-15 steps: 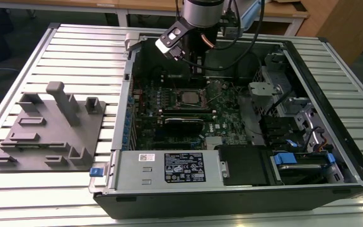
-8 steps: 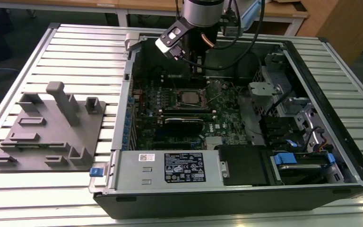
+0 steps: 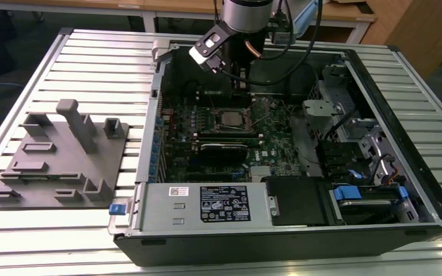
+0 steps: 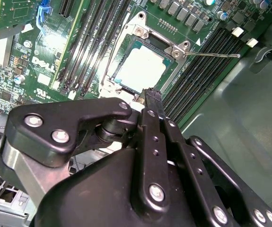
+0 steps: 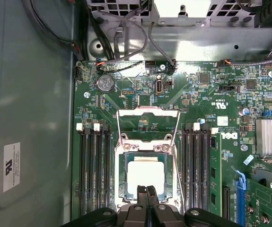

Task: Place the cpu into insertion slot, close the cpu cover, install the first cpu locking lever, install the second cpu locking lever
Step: 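Close the cpu cover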

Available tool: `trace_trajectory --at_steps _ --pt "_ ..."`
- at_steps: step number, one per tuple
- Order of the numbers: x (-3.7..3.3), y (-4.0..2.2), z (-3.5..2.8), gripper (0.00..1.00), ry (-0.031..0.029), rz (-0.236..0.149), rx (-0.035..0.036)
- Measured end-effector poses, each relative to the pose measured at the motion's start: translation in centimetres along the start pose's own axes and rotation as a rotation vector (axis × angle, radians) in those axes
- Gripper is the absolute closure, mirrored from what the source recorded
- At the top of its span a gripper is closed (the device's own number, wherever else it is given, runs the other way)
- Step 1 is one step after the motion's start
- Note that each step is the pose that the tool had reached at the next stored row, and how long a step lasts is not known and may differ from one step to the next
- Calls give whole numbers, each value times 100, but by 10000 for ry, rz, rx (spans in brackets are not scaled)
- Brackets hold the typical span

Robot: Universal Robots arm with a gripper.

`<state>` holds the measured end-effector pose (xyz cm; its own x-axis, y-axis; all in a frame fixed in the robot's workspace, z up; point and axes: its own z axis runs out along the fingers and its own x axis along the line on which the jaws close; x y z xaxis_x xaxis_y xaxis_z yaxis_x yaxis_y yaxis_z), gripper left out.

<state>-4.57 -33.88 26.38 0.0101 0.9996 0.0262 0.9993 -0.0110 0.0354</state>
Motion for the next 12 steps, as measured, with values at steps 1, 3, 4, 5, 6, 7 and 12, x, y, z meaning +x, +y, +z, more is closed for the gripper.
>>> trace_trajectory --at_steps 1,3,4,5,6,7,12 --pt "0 0 -7 89 -3 0 2" --pt "1 1 -29 89 3 0 -2" --pt "1 2 -40 89 3 0 -2" --pt "1 2 -47 89 3 0 -2" --pt "2 2 -48 89 5 0 -3" --pt "2 2 -48 89 6 0 -4" --pt "2 23 -48 89 3 0 -1"
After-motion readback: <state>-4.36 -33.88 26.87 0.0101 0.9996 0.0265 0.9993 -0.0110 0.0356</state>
